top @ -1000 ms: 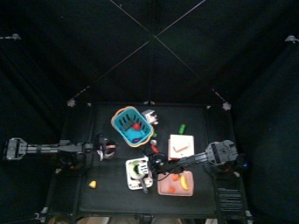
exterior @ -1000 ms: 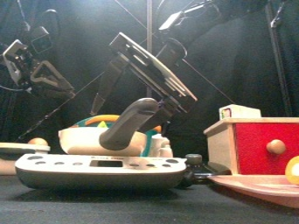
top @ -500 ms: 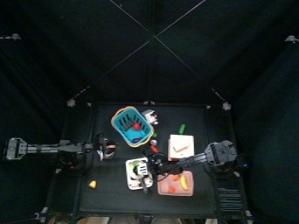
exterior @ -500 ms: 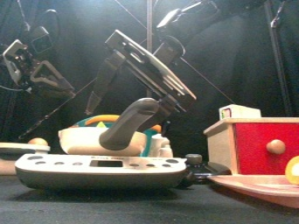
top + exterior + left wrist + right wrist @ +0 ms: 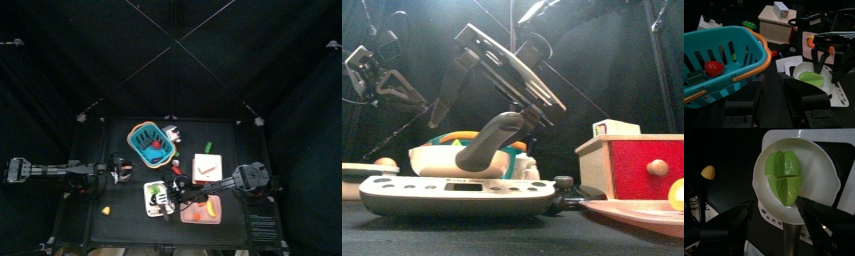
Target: Place starfruit in pan
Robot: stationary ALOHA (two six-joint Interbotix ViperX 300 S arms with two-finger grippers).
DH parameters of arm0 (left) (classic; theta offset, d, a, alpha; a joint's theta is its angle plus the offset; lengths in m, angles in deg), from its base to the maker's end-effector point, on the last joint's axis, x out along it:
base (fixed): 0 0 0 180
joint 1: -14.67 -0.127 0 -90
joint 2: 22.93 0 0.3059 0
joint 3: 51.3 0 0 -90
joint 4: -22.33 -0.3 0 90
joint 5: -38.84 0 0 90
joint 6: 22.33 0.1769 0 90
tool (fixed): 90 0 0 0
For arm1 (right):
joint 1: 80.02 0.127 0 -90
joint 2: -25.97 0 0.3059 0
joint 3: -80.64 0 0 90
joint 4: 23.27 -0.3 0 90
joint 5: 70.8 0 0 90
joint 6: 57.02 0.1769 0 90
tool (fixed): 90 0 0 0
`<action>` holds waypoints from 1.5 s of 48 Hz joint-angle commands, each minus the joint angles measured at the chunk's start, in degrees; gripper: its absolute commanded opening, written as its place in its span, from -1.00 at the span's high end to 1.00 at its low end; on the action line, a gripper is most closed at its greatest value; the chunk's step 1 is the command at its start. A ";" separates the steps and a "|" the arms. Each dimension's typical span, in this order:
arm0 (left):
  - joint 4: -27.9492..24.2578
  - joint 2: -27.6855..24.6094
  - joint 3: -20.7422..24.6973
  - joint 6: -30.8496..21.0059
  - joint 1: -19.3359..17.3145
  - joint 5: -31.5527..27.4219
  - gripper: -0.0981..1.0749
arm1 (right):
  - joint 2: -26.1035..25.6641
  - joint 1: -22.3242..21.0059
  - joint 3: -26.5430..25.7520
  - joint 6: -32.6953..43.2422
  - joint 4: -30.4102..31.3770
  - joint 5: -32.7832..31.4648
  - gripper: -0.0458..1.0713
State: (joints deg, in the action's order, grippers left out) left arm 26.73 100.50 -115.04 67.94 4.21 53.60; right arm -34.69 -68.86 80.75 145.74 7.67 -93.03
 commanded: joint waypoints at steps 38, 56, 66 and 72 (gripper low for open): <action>0.00 -0.09 0.79 0.09 -0.18 0.26 -0.38 | -4.57 1.93 0.18 -0.26 -0.79 -2.02 -0.83; 0.00 -0.09 0.79 0.09 -0.18 0.26 -0.38 | -6.15 1.76 0.00 -0.35 2.29 -1.93 -0.83; -0.09 -0.09 0.79 0.09 -0.18 0.26 -0.38 | -9.23 1.58 0.97 -0.35 5.71 -1.93 -0.83; -0.09 -0.09 0.97 0.09 -0.26 0.26 -0.38 | -11.43 0.88 2.37 -0.44 9.93 -1.67 -0.83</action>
State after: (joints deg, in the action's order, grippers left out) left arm 26.73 100.50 -115.04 68.02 4.21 53.60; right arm -41.81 -67.19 82.95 145.48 14.79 -95.05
